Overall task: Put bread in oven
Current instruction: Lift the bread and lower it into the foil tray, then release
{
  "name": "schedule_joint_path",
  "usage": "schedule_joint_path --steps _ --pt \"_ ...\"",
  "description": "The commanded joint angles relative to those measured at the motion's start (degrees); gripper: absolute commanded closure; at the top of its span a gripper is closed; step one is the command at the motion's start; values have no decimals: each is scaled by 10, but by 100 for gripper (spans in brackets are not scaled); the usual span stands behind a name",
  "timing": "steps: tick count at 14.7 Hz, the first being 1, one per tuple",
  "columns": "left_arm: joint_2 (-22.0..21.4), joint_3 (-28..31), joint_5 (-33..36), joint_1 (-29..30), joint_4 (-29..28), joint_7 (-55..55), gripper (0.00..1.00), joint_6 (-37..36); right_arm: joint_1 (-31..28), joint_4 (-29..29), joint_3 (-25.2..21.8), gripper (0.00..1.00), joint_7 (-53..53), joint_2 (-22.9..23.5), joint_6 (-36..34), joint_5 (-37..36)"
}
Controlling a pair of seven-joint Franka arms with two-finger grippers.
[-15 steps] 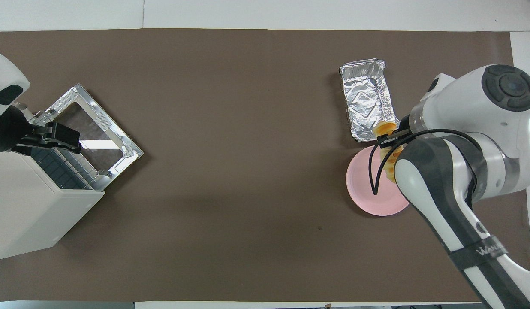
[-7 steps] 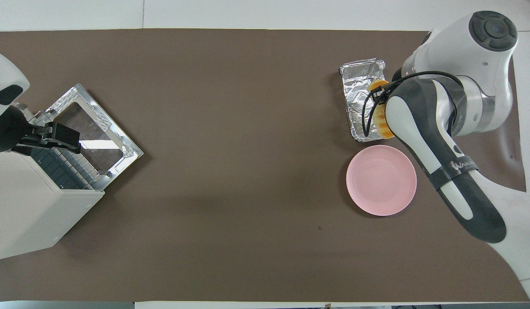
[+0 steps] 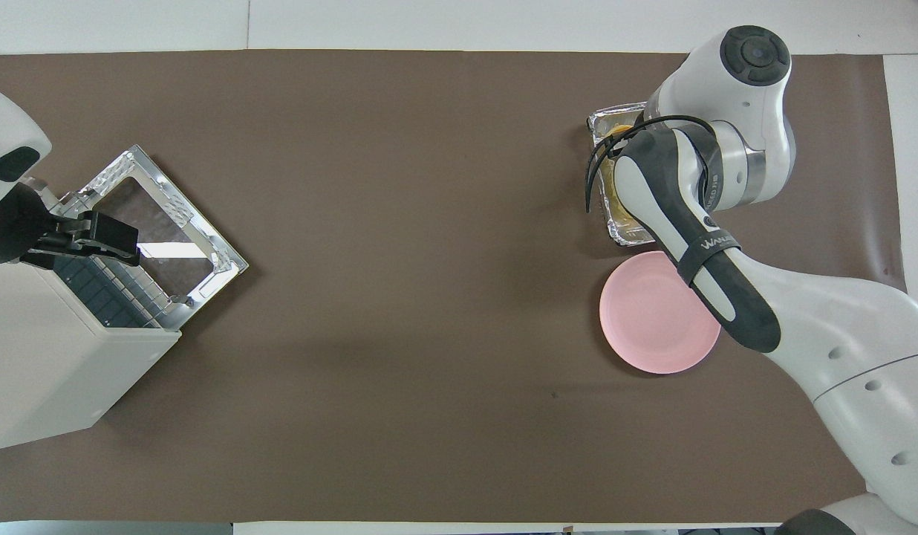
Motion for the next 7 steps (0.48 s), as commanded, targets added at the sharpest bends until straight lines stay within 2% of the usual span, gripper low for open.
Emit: schedule_joint_path --steps 1,2,3,5,6,7 --pt "-14 -6 -4 10 -11 1 0 0 -3 -35 2 100 10 -9 34 -11" --pt "-14 -6 -4 10 -11 2 0 0 -3 -37 2 100 11 -9 33 -11" --pt "-14 -6 -4 10 -11 2 0 0 -3 -37 2 92 11 -10 31 -11" --pt "-14 -6 -4 10 -11 2 0 0 -7 -28 2 42 10 -14 12 -10" --pt "-14 -6 -4 10 -11 2 0 0 -6 -27 2 29 10 -20 -7 -6" --pt "-14 -6 -4 10 -11 2 0 0 -7 -13 2 29 10 -20 -23 -8"
